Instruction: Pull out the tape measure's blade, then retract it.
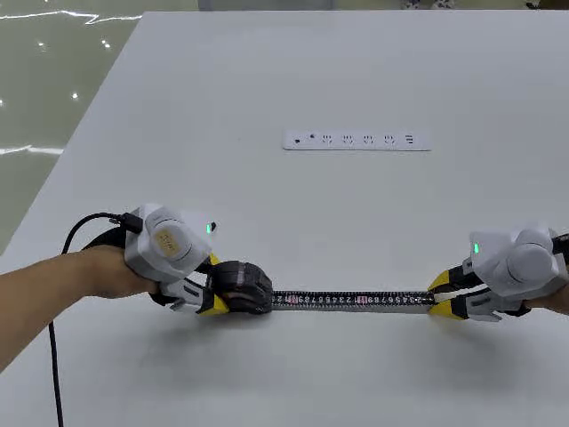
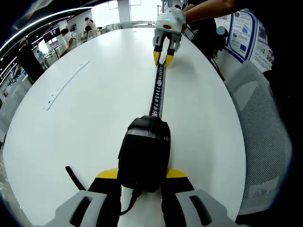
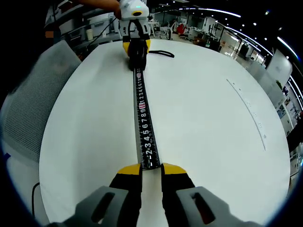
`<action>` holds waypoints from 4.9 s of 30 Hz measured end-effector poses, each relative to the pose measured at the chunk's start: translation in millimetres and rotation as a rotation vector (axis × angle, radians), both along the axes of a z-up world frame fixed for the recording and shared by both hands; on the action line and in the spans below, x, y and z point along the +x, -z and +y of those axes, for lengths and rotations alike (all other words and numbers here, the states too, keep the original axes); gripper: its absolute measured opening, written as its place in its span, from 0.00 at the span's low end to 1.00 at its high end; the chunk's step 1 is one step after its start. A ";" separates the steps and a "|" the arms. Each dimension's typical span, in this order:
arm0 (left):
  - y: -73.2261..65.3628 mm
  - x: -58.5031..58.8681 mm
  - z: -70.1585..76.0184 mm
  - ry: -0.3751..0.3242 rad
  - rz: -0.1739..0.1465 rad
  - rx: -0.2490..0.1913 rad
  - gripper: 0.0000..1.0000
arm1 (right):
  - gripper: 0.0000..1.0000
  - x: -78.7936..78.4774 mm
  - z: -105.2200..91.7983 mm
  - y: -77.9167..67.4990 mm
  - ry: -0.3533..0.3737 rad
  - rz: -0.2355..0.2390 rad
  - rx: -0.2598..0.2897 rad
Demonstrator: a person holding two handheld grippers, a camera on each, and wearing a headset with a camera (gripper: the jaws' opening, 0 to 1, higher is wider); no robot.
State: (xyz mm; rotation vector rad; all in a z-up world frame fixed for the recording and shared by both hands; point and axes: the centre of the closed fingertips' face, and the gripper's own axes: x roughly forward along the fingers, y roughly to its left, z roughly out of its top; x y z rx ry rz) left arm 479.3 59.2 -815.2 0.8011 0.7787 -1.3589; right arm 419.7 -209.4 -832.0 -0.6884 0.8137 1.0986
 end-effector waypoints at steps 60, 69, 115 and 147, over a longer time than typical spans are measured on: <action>-47.1 -41.2 42.7 -0.486 -0.069 -0.298 0.64 | 0.67 -43.8 -1.0 -45.8 0.387 -0.068 0.168; -63.6 -54.1 51.2 -0.618 -0.128 -0.381 0.66 | 0.74 -62.9 9.1 -54.4 0.498 -0.102 0.218; -94.3 -113.0 38.8 -0.883 -0.225 -0.586 1.00 | 1.00 -103.6 71.8 -98.0 0.834 -0.274 0.441; -96.2 -118.2 31.1 -0.953 -0.225 -0.571 1.00 | 0.99 -104.1 60.6 -101.8 0.899 -0.301 0.458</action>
